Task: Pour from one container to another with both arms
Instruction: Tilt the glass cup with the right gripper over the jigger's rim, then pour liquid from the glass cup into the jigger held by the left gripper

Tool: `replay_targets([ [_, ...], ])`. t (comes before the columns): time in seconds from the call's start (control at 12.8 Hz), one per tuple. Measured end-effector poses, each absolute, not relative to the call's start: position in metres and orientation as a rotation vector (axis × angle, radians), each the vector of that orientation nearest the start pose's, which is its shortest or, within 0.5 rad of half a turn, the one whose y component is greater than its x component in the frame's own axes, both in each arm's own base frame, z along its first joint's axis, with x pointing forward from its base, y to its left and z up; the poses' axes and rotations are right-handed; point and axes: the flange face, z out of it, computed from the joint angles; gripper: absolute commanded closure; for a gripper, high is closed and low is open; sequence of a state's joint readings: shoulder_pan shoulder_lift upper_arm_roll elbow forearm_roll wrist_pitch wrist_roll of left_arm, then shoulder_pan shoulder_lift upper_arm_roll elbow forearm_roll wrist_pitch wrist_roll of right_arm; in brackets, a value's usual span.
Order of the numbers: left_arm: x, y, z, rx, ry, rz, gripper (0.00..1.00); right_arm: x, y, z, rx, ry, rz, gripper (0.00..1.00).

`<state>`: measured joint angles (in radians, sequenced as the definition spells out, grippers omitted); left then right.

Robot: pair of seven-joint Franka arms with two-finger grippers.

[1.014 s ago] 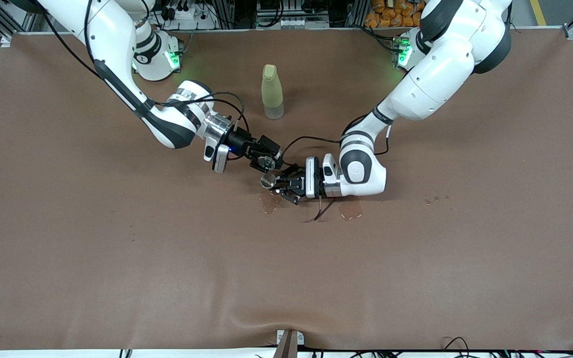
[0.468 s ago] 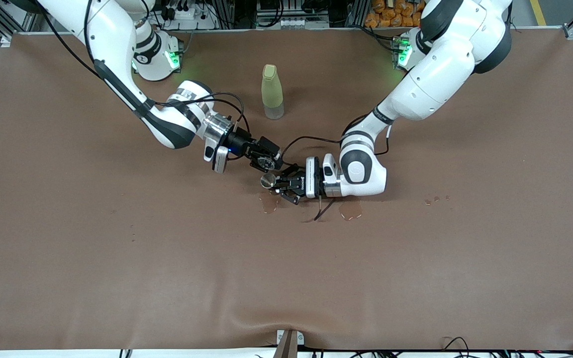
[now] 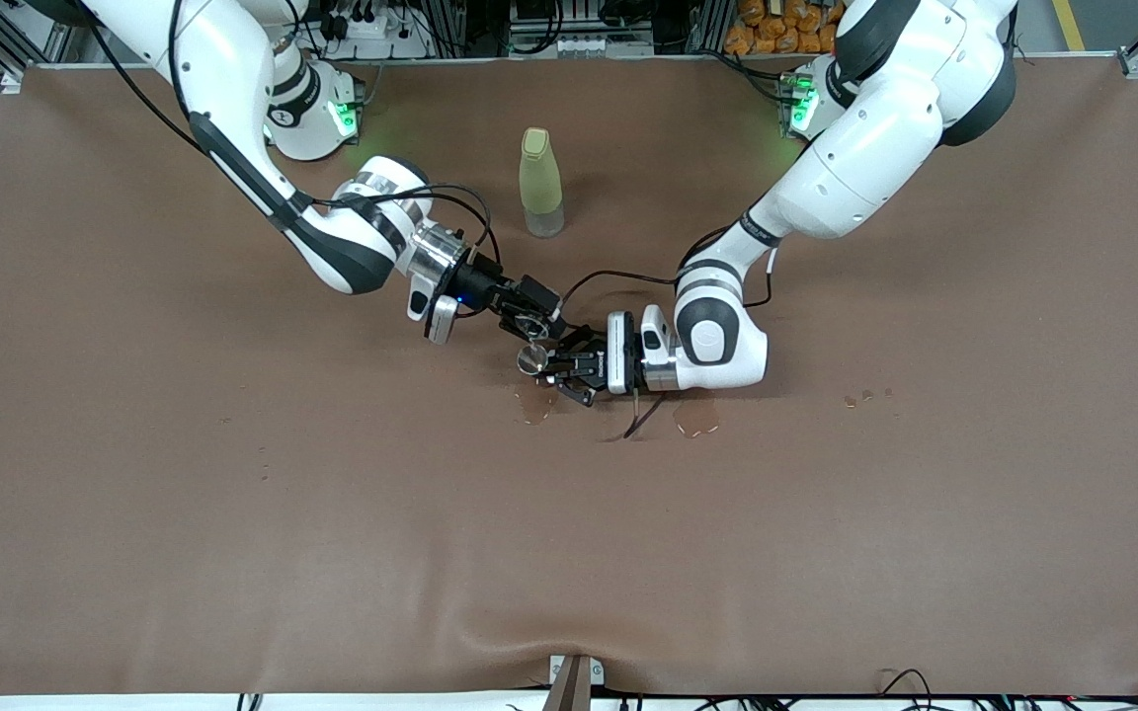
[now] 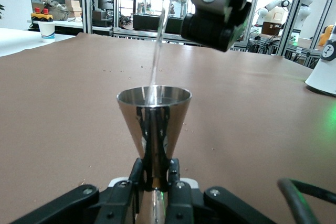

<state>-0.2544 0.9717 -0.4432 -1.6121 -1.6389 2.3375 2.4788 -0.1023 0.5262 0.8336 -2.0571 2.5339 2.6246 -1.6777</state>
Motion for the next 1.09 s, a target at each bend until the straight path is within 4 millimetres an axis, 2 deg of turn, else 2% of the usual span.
replay_targets([
  [1.09,0.5263,-0.4229,0.0985,1.428,-1.299,0.975,1.0,0.4485,0.3662,0.2446,-1.822,0.433,-0.349,1.0],
])
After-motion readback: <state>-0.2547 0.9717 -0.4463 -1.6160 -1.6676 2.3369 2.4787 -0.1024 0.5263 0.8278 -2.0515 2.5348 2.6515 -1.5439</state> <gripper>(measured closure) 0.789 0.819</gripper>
